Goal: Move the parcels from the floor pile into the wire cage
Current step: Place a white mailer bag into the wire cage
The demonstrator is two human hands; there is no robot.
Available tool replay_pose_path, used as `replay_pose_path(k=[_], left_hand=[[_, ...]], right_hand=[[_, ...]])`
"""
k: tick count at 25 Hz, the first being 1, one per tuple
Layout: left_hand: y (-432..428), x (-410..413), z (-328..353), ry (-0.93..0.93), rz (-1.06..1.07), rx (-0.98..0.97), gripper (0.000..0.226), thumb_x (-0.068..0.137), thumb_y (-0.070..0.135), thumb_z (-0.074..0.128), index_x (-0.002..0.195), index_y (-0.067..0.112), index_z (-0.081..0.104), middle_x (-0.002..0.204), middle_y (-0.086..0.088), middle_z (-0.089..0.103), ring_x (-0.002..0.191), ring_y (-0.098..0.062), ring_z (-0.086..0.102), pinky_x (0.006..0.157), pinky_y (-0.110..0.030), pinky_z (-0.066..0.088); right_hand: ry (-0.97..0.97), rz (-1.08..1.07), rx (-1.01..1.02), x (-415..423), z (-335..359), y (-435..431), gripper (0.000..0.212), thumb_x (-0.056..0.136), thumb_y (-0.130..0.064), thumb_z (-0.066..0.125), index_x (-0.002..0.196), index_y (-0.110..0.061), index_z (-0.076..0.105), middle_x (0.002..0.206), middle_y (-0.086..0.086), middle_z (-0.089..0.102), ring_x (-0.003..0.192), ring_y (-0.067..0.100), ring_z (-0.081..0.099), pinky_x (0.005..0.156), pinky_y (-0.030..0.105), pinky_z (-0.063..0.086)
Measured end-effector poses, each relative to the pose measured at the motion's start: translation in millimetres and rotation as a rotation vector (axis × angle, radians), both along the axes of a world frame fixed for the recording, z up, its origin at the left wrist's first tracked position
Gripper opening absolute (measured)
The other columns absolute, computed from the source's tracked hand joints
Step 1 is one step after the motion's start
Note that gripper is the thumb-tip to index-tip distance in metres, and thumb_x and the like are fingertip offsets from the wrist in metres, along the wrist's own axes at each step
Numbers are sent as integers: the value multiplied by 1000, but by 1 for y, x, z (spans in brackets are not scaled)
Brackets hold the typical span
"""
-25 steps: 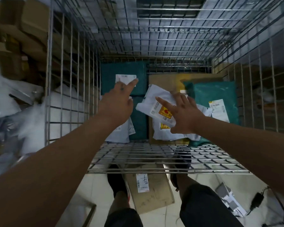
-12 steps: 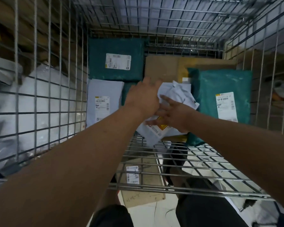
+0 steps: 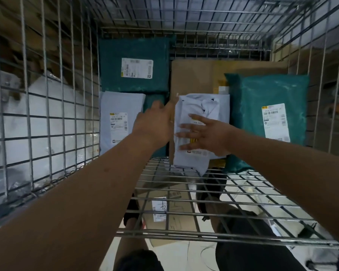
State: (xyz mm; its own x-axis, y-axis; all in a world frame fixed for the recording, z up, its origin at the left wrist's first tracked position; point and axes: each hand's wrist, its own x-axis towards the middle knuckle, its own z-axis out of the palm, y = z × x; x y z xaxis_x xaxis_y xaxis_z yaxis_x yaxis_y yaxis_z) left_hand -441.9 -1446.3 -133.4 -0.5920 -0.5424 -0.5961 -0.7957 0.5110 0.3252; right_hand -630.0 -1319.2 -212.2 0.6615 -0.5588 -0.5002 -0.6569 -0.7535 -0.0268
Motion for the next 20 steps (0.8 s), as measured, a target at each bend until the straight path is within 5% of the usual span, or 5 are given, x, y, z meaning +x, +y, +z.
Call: replay_pose_path(k=[3, 6, 10, 20], left_hand=[[1, 4, 6, 20, 23, -31, 70, 100, 26, 46, 160, 40, 13, 132, -15, 46, 111, -36, 55, 93, -45, 44], [1, 7, 9, 25, 2, -27, 70, 101, 27, 45, 160, 41, 11, 130, -14, 46, 109, -35, 55, 90, -44, 43], [3, 15, 13, 40, -20, -34, 69, 101, 28, 46, 160, 40, 12, 129, -13, 46, 109, -35, 55, 91, -44, 43], [-4, 39, 6, 36, -5, -41, 69, 102, 27, 47, 160, 40, 13, 137, -11, 44, 114, -33, 54, 96, -49, 46]], right_hand=[[-116, -691, -152, 30, 14, 20, 79, 83, -33, 66, 157, -33, 35, 159, 17, 34, 145, 41, 33, 116, 68, 21], [-39, -1371, 93, 68, 23, 12, 96, 88, -62, 62, 159, -47, -1, 166, 16, 2, 148, 49, 12, 106, 73, 31], [-128, -1559, 215, 95, 6, 2, 113, 87, -59, 68, 150, -53, -25, 162, 3, -37, 150, 51, -15, 98, 77, 38], [-213, -1775, 240, 94, -17, -11, 109, 80, -61, 72, 152, -60, -11, 161, -9, -34, 149, 48, -23, 93, 81, 37]])
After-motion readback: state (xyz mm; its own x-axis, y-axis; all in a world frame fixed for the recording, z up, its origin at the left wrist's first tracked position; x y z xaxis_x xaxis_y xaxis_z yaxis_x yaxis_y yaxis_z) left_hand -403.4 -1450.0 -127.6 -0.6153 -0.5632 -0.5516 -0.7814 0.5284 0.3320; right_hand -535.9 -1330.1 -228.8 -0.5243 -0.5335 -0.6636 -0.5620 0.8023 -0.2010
